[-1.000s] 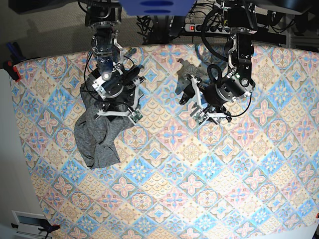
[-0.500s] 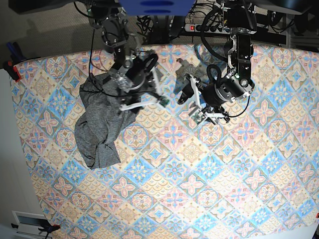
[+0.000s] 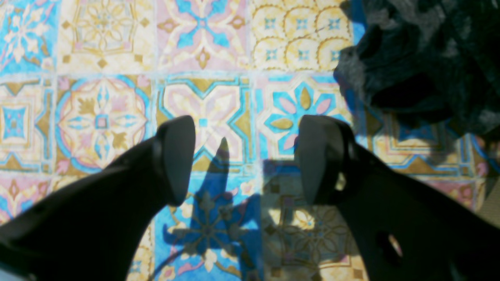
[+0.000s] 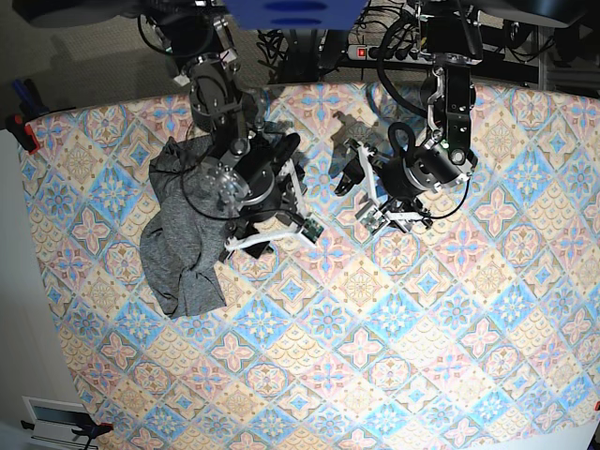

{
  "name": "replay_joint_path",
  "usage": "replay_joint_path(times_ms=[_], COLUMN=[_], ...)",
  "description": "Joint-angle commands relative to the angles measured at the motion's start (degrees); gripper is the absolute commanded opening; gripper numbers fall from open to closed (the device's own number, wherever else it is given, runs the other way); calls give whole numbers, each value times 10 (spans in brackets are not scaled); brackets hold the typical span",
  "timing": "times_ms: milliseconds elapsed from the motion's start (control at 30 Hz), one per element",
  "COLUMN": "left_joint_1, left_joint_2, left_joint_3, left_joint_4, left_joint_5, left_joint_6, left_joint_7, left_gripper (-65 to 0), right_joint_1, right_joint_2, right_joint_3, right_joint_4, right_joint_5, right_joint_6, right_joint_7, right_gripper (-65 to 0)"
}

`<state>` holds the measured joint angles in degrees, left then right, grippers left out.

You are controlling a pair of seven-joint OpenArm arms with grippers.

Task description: Layout the t-shirt on the table in an organized manner, then fold the t-shirt properly

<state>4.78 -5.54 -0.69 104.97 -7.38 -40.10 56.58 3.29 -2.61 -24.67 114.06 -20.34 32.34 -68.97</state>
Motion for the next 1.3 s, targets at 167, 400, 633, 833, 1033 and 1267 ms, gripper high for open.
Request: replay_joint_path(times_ms=[167,400,633,833,1033,1267], left_joint_1=[-8,-10,-16,-16,-14,-22], left_joint_2=[0,0,-1,-5,0,33], left_joint_3=[-1,-1,18,14,15,13], left_joint_4=[8,8,11,14,73,82], left_joint_5=[-8,-8,-8,-8,77,192], left_joint_6=[1,1,1,1,1,1], left_joint_7=[-10,-10,-10,-10,-10,-11], left_gripper=[-242,-242,-242,-242,-263,-546], right_joint_1=[14,-19,-68,-76,-76,-75], right_joint_2=[26,74,33,18,18,20], right_joint_3=[142,218,266,318,336,337], right_joint_4=[5,-35,-121,-219,-100,-22], right_joint_5=[0,4,4,4,3,0], right_joint_6=[-1,0,0,0,0,0], right_joint_7=[91,183,286,374,315,223], right_gripper=[-338,-338,-338,-339,-436,-650])
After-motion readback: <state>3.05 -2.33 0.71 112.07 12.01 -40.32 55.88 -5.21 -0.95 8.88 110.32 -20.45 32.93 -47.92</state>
